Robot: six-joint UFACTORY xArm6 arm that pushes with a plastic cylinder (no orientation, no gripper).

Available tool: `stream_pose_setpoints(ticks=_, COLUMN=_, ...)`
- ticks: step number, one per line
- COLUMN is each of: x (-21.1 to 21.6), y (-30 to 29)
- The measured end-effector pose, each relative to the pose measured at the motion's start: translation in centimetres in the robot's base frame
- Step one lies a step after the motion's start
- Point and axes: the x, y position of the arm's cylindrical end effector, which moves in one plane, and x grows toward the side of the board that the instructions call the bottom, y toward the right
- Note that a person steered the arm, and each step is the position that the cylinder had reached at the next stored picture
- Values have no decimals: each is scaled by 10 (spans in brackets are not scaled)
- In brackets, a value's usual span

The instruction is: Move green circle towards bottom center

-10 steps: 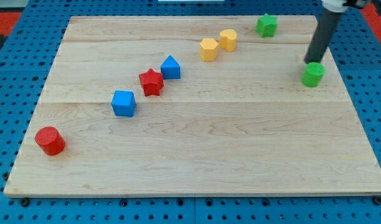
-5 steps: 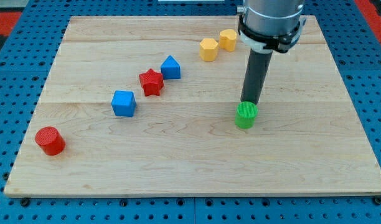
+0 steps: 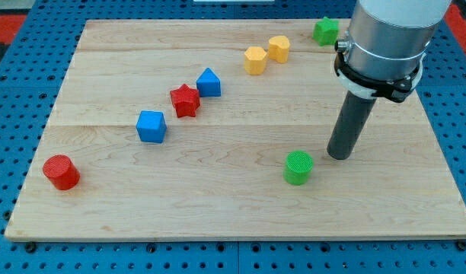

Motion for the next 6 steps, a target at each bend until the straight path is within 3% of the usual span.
stream_pose_setpoints(ticks=1, x=0, y=-3)
stream_pose_setpoints(ticks=2, x=3, y=37)
stream_pose_setpoints(ticks=3, x=32, y=38)
stream_pose_setpoints(ticks=5, x=9, y=-96)
stream_pose_setpoints(ticks=6, x=0, y=-55)
